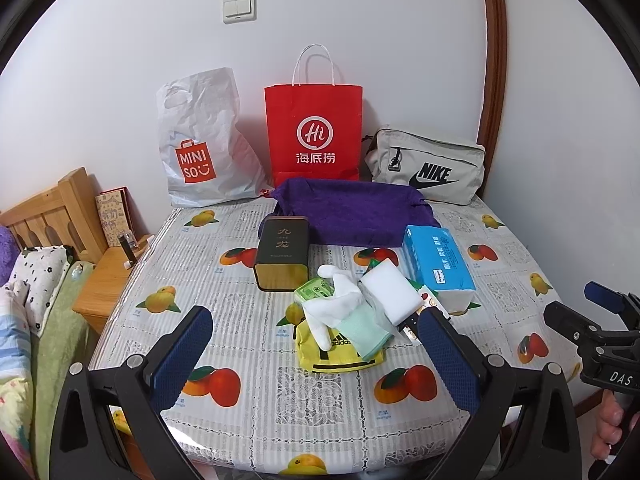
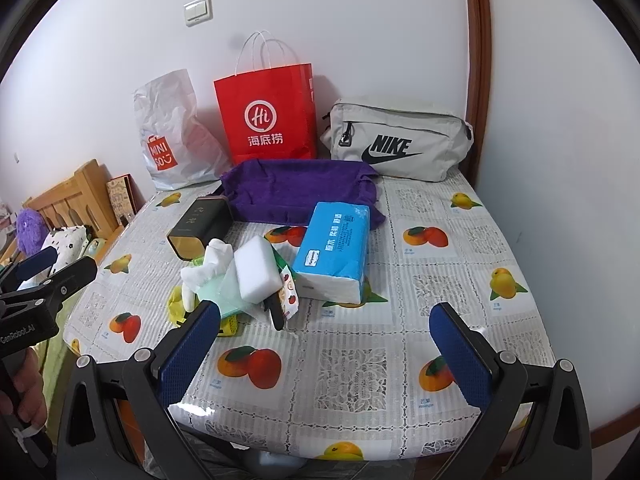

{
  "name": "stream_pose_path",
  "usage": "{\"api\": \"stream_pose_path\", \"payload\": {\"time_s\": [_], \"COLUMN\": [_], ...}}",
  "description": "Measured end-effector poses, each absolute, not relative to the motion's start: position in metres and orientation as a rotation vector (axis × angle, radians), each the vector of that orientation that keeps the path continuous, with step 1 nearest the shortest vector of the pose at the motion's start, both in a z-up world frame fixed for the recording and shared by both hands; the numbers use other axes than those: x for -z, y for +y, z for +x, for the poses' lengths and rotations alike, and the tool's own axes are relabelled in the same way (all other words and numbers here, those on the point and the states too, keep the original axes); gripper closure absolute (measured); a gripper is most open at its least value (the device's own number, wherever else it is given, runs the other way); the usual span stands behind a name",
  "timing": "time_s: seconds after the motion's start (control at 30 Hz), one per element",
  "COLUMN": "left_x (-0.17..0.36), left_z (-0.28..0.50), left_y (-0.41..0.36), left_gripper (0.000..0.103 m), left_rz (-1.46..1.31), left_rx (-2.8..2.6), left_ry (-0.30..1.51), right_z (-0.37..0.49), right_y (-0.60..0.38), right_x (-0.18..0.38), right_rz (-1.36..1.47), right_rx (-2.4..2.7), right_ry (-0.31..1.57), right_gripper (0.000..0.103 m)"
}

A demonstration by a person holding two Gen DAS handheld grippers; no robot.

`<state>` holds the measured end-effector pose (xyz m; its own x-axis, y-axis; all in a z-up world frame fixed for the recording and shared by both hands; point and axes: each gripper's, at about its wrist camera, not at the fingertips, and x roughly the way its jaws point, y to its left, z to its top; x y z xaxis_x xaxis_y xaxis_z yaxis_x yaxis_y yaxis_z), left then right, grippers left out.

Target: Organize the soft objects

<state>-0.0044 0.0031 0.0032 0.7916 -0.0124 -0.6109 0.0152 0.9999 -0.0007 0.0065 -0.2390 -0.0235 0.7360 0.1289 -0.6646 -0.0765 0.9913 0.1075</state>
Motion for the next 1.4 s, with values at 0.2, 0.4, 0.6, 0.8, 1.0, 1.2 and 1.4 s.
{"api": "stream_pose_path", "payload": {"time_s": [0.2,0.4,0.6,0.8,1.0,1.2,1.4], "left_x": [-0.0039,-0.0039,-0.0040,-0.0035,-0.0017,-0.0010,-0.0010], "left_z": [-0.0056,-0.0061,-0.0065,-0.0070,-0.0077,-0.0084,-0.0087], "left_y": [0.0054,0.0058,0.0057,0.0067,0.0074,0.0081,0.0078], "left_gripper": [0.000,0.000,0.000,0.000,0.000,0.000,0.000], "left_rz": [0.003,0.002,0.004,0.002,0.002,0.004,0.003], "left_rx": [0.014,0.008,0.008,0.008,0.010,0.009,0.008], "left_ry": [0.654,0.654,0.655,0.655,0.654,0.655,0.655], "right_z": [0.0051,0.0047,0.0040,0.0039,0.0043,0.0041,0.0039], "right_y": [-0.2387,-0.2376,-0.2369,-0.2354,-0.2347,-0.2345,-0.2344], "right_x": [0.0242,0.0232,0.0232,0.0221,0.0223,0.0222,0.0224], "right_rz": [0.076,0.072,0.072,0.069,0.069,0.069,0.069], "right_rx": [-0.115,-0.117,-0.118,-0.118,-0.117,-0.117,-0.116], "right_ry": [0.733,0.733,0.732,0.734,0.733,0.733,0.734], "right_gripper": [0.000,0.000,0.000,0.000,0.000,0.000,0.000]}}
